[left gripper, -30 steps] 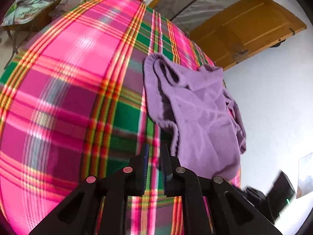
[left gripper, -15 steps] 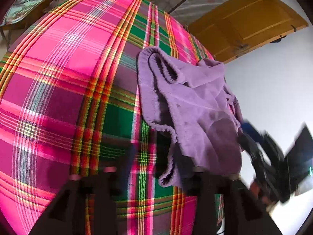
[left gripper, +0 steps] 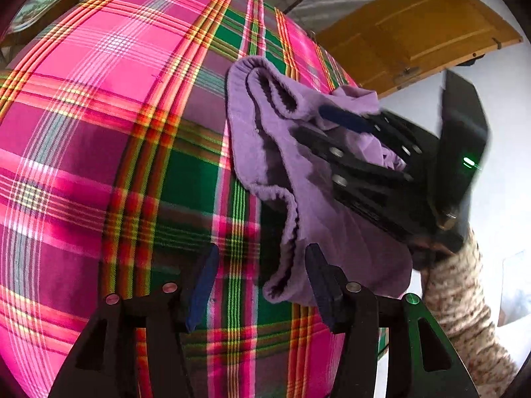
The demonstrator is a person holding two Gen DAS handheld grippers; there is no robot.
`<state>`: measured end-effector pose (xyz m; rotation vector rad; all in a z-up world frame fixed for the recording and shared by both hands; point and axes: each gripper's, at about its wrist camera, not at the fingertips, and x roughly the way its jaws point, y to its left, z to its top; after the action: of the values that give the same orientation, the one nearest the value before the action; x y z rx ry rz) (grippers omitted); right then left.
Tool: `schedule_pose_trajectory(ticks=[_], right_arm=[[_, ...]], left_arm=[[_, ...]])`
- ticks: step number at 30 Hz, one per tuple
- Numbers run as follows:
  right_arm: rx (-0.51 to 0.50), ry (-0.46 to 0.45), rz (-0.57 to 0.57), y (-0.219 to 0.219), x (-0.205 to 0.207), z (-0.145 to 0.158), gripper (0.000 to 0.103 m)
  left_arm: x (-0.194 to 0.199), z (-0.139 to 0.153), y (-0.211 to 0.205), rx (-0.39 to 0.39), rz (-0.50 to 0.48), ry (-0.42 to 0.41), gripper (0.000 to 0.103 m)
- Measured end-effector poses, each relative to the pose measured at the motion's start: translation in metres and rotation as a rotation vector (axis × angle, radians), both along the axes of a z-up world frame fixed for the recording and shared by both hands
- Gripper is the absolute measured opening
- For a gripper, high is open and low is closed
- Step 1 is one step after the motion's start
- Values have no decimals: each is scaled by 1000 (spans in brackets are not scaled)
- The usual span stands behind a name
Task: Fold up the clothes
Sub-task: 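Grasp the lilac garment edge with the left gripper while the right gripper holds it up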
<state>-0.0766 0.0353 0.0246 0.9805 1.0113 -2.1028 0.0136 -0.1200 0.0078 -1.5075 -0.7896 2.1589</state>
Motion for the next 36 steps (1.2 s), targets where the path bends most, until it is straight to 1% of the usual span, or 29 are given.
schedule_pose_trajectory(ticks=[1,5,7,8,9,12,13,15,17,18,19,20,22,24,28,32,33,34,36], right_arm=[[0,-1,-2,-2,-4,-2,39],[-52,-27,-54,4,-22,1,39],[-97,-70,-80,7,-31,4,39],[-104,-73,-94,9,-34,5,34],[-111,-76,-109,10,-37,6,23],[-157,-107,-158,16,-49,12,12],[-185,-118,-179,19,-53,16,9],[-236,-133,-212,23,-61,25,8],[-274,-137,-231,25,-65,33,8],[-291,-135,-238,25,-66,38,7],[-309,-130,-246,25,-68,43,7],[-321,-127,-250,24,-69,46,7],[-345,-120,-255,21,-73,54,7],[-359,-112,-255,17,-74,59,7],[-360,-109,-262,7,-76,64,7],[-372,-94,-284,3,-79,68,7],[-380,-95,-282,4,-79,70,7],[-385,-94,-281,5,-79,72,7],[-371,-74,-292,7,-77,74,7]], left_arm=[[0,0,2,0,-5,3,56],[-2,2,10,-35,-40,23,56],[-5,2,16,-41,-50,29,56],[-6,3,18,-47,-55,31,56],[-8,4,21,-59,-61,32,56],[-12,4,27,-77,-60,46,56],[-12,5,28,-81,-57,51,56],[-11,4,27,-72,-54,62,56],[-10,2,23,-49,-41,56,56],[-10,1,20,-41,-32,51,50],[-11,-1,15,-40,-21,44,41],[-11,-2,13,-42,-16,40,38],[-10,-5,9,-41,-9,30,24],[-8,-10,7,-13,-19,10,15],[-6,-15,2,37,-15,7,16],[-4,-18,0,88,-5,11,25],[-4,-17,1,93,-14,18,32],[-4,-16,3,99,-24,25,42],[-4,-15,6,111,-41,36,48]])
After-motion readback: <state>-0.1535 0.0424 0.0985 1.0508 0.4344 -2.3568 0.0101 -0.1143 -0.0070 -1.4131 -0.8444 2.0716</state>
